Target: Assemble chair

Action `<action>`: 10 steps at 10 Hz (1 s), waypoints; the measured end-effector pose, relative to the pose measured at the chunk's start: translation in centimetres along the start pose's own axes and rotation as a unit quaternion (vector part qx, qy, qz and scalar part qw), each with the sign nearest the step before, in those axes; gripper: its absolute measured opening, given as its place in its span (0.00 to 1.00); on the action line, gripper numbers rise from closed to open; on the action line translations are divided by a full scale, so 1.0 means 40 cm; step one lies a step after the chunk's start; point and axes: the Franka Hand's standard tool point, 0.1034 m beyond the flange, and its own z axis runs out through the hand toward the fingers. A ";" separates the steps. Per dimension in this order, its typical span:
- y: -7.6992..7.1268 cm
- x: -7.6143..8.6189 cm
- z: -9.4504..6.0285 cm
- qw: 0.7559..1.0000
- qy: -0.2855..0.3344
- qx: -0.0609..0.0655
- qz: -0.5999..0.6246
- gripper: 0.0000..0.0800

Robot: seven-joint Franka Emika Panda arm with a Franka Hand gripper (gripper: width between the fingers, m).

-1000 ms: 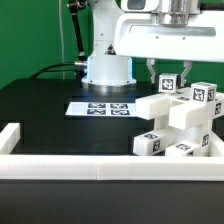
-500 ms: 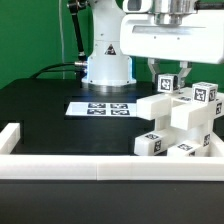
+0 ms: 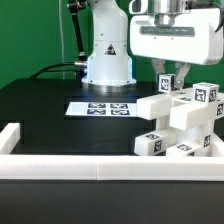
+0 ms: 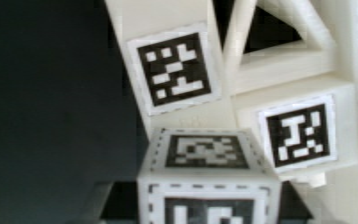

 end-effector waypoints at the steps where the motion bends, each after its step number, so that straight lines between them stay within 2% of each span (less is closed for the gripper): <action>1: 0.001 -0.001 0.001 1.000 0.000 -0.001 -0.016 0.37; 2: 0.000 -0.006 0.003 1.000 0.000 -0.002 -0.021 0.59; 3: -0.002 -0.014 0.005 0.999 0.000 -0.002 -0.036 0.76; 6: -0.005 -0.020 0.006 0.980 0.002 0.000 -0.201 0.81; 10: -0.007 -0.022 0.006 0.934 0.003 0.000 -0.358 0.81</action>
Offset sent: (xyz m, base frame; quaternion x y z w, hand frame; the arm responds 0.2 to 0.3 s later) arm -0.0008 0.0054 -0.0008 0.0179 0.0032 -0.1731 0.9847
